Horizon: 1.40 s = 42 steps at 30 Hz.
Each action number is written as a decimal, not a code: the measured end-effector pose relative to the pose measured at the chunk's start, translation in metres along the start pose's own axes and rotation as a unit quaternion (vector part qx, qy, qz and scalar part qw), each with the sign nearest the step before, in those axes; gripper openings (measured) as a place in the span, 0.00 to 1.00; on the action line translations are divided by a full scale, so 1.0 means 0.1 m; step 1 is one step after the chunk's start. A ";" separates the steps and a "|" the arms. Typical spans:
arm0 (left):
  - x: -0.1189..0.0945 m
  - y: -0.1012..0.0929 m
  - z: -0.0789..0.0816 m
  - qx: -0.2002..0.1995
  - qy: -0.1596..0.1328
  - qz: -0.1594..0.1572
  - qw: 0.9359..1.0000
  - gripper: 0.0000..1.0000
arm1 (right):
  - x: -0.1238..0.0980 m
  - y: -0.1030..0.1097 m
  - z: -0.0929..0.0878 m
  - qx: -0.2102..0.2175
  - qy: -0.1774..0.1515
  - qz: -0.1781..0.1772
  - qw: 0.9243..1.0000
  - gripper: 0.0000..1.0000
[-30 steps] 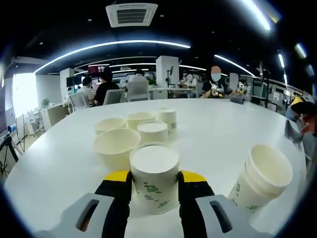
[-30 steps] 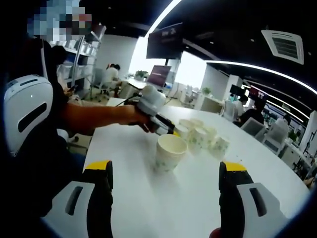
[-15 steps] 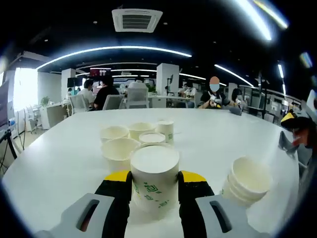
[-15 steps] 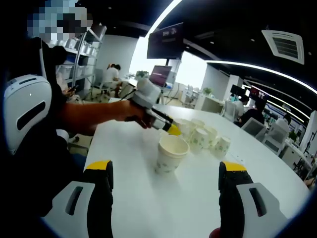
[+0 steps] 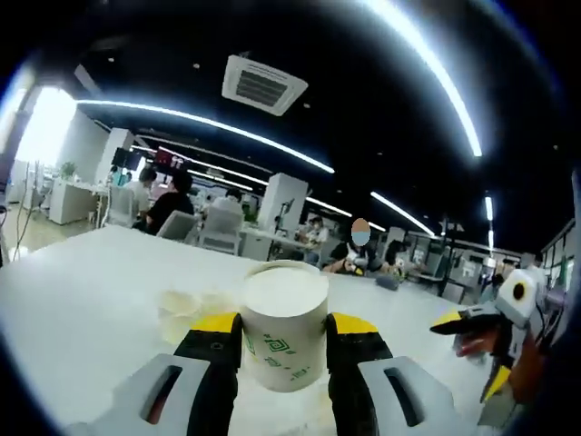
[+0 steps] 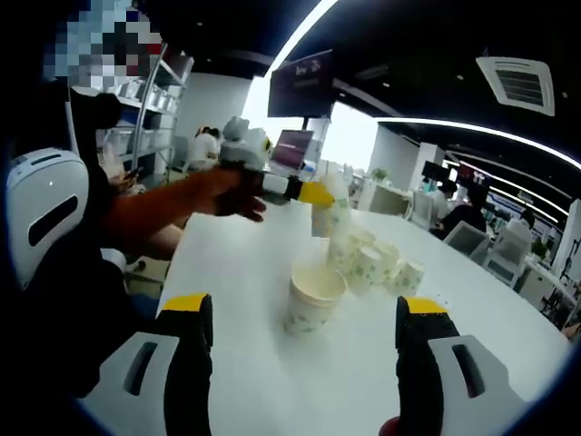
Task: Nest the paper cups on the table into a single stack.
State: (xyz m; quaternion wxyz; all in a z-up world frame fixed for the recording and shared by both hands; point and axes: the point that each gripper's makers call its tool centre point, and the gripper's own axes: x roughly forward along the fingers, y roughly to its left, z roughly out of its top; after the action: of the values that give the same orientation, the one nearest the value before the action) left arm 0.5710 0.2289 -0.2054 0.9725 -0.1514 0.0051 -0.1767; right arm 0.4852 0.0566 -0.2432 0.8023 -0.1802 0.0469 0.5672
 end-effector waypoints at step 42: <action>-0.17 -0.58 0.21 -0.392 -0.121 -0.185 0.893 0.39 | 0.48 -0.07 0.93 0.187 -0.237 0.050 0.952 0.14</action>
State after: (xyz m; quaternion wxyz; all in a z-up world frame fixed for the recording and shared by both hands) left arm 0.5362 0.1890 -0.1691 0.7772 -0.5385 -0.0717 -0.3176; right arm 0.4963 0.1298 -0.1684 0.7801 0.1158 -0.0305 0.6141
